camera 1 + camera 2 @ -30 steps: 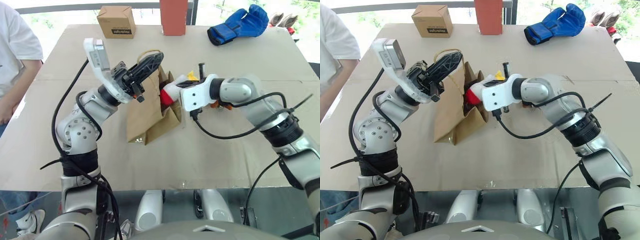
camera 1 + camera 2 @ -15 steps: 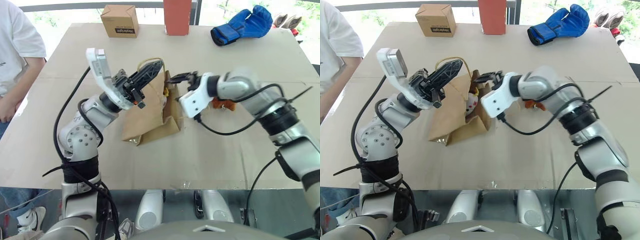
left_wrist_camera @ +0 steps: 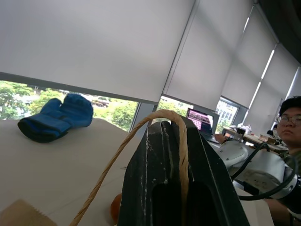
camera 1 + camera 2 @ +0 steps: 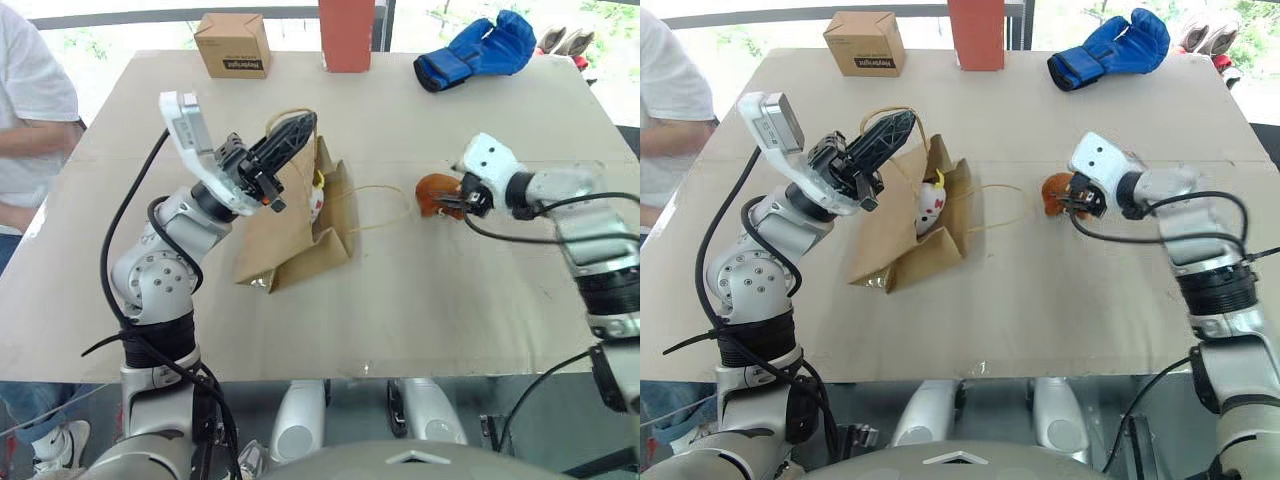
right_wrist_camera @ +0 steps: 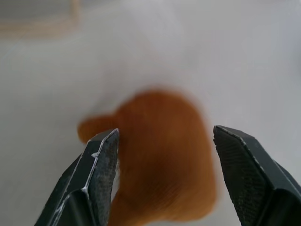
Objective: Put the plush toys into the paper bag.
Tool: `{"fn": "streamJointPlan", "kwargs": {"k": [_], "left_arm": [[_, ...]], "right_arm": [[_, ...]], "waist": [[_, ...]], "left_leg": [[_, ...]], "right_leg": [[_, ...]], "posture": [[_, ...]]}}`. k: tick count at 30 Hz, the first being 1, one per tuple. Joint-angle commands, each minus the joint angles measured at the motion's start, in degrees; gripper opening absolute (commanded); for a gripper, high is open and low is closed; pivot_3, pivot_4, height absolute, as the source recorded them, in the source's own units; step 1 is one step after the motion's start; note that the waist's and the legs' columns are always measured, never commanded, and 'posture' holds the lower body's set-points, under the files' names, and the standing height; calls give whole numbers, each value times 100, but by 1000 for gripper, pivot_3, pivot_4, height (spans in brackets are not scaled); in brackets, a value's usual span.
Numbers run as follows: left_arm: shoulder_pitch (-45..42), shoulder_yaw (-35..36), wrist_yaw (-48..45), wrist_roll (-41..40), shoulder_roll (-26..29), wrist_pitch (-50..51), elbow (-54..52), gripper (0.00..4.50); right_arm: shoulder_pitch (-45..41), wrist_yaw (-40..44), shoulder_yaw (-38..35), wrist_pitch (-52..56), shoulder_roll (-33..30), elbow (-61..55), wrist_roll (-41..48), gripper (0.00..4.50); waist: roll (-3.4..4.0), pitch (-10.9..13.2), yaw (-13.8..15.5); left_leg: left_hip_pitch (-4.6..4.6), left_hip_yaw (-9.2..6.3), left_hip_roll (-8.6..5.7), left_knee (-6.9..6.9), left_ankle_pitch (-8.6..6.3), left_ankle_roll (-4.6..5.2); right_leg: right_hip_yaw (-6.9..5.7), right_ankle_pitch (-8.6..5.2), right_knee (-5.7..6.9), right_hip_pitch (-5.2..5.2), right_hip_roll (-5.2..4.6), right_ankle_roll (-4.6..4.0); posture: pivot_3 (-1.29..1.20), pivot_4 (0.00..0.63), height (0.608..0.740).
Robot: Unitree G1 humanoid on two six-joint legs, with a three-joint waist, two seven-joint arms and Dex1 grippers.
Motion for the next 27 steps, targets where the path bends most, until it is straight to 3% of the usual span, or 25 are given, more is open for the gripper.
{"fn": "streamJointPlan", "kwargs": {"k": [1,2,5,10,13,16,20,27], "left_arm": [[0,102,16,-58,39,-126,-303,0],[17,118,31,-66,48,-122,-324,0],[62,143,61,-76,63,-119,-371,0],[92,177,89,-116,87,-100,-415,0],[60,173,105,-141,71,-77,-396,0],[-6,101,82,-135,28,-71,-336,0],[-182,-16,-19,-74,0,-65,-166,0],[-256,-183,-232,84,4,-89,27,0]], "right_arm": [[-202,-192,6,-40,75,296,-67,1493],[-201,-205,-10,-48,78,286,-63,1266],[-99,-177,-21,-236,-52,105,-87,16],[153,41,-746,-654,-95,-1243,685,16],[70,-222,-826,-893,46,-1907,751,16],[56,-179,-283,-1543,25,-2241,353,16],[-90,117,545,-2005,442,-2305,224,16],[-457,628,1855,-3419,1316,-1089,-228,16]], "waist": [[2,1,-3],[1,1,-5],[1,0,-1],[3,2,12],[5,3,-14],[5,3,-15],[3,2,-10],[3,2,-17]], "left_leg": [[-1,1,-1,0,-1,1],[-2,1,-1,0,-1,1],[0,0,-1,0,-1,1],[-4,0,-2,2,-1,1],[-3,0,-1,0,-1,1],[1,-1,1,0,-1,1],[-1,-2,1,0,-1,0],[0,-5,1,-1,0,0]], "right_leg": [[2,0,-1,-1,-1,1],[2,0,-1,0,-1,1],[0,0,-1,1,0,2],[1,0,-4,1,-1,2],[1,0,-2,-1,0,3],[-1,-2,-1,-1,3,4],[-2,-1,-4,0,3,4],[-4,-1,-2,0,4,3]], "posture": [[0,150,740],[0,150,740],[0,150,740],[0,150,740],[0,150,740],[0,150,740],[0,150,740],[0,150,740]]}}
